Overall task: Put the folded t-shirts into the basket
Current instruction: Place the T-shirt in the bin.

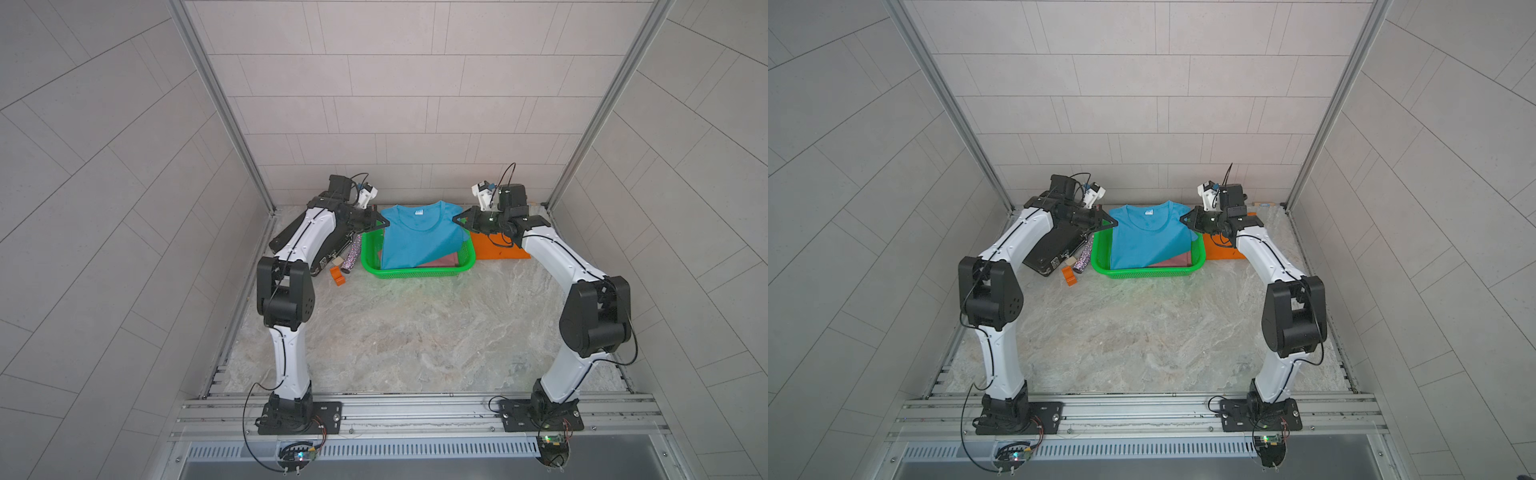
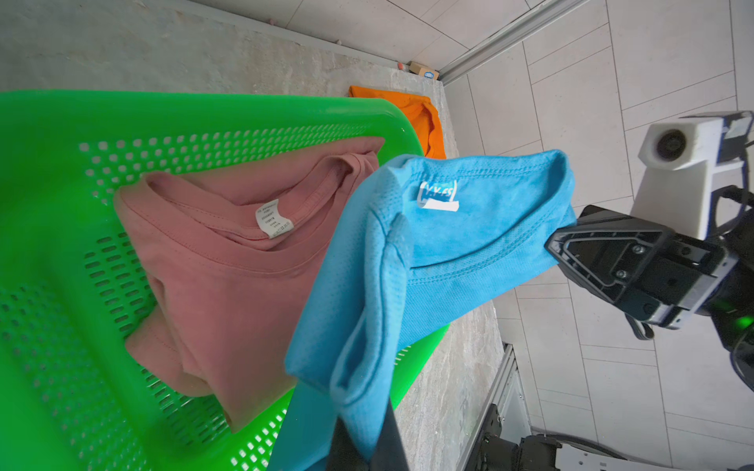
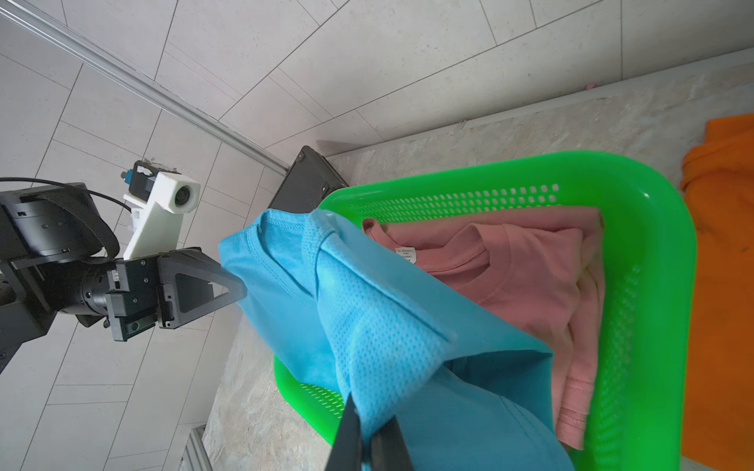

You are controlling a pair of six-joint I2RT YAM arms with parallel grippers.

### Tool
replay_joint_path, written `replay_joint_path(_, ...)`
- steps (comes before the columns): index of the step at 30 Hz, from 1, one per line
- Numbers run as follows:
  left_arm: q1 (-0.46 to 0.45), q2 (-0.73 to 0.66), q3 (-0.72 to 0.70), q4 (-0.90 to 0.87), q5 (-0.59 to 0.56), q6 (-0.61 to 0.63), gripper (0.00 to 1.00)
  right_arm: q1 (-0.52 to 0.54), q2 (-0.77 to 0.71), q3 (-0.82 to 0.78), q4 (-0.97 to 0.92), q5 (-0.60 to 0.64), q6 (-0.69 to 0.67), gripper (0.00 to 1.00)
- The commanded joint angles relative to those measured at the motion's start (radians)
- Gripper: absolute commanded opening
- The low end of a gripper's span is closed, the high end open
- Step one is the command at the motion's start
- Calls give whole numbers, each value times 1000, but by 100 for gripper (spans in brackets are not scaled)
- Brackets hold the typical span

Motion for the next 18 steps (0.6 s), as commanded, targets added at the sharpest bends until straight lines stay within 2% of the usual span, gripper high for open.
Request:
replay_joint_path(1, 2, -16, -42, -13, 51, -7, 0, 0, -38, -31, -37, 5, 8, 0)
replay_joint_path(10, 1, -21, -128, 14, 68, -16, 0, -1, -131, -178, -17, 55, 29, 0)
replay_joint_path(18, 1, 28, -78, 29, 7, 14, 0, -1, -49, -126, -6, 71, 2, 0)
